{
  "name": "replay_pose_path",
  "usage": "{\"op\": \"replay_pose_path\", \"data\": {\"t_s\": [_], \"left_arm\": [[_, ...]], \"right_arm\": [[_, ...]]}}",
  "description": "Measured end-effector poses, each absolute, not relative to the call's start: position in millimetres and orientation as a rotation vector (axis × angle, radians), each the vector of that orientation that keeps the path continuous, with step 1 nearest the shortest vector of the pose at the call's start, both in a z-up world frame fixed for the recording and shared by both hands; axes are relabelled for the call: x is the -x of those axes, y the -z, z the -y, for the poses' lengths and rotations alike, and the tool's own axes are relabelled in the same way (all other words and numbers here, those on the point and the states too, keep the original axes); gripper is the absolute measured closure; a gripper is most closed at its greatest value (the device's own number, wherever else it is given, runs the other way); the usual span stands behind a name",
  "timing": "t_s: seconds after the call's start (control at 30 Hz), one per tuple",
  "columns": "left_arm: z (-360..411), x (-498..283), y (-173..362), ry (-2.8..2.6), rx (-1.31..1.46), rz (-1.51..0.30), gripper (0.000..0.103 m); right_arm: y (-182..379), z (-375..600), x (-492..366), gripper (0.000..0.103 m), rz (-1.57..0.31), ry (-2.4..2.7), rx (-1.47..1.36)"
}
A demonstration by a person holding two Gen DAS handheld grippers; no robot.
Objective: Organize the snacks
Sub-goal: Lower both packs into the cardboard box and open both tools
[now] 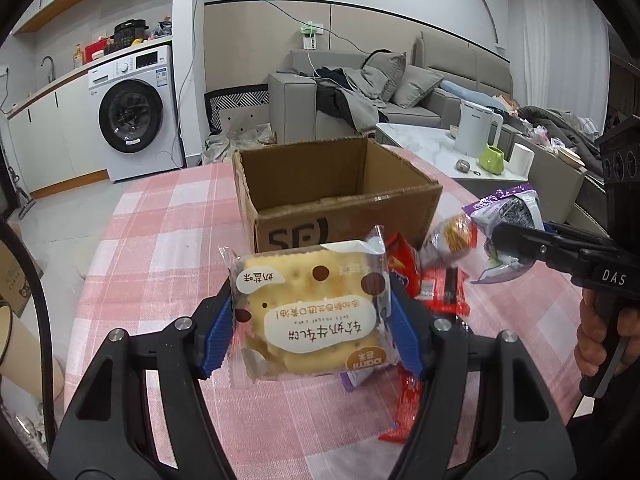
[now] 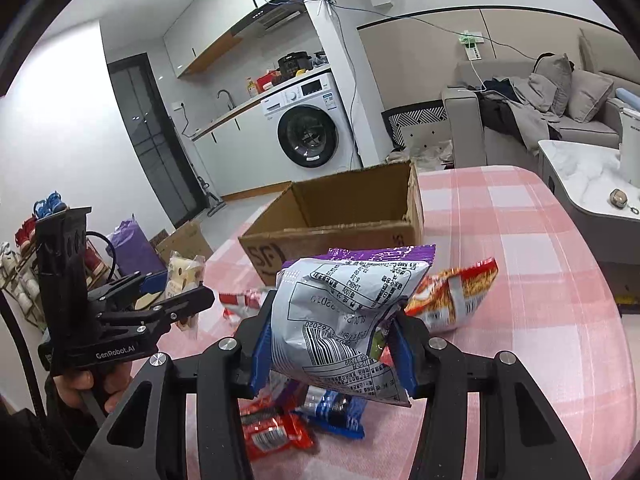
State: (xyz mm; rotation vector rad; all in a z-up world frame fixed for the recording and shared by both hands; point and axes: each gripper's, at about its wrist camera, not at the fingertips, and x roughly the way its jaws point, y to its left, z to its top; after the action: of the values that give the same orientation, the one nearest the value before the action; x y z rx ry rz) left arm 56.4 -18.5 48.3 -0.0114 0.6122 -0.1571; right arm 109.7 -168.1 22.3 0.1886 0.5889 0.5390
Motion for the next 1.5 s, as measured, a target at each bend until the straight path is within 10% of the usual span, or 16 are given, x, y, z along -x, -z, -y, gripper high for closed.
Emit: {"op": "replay_pose_path", "data": {"t_s": [1.3, 1.5], "left_arm": [[27, -222, -54, 0.079, 0.016, -0.638, 0.037], [24, -221, -49, 0.091, 0.036, -0.644, 0.022]], "right_arm": [[-46, 133, -245, 0.051, -0.662, -0.503, -0.244], [-47, 139, -237, 0.044, -0.647, -0.494, -0.211]]}}
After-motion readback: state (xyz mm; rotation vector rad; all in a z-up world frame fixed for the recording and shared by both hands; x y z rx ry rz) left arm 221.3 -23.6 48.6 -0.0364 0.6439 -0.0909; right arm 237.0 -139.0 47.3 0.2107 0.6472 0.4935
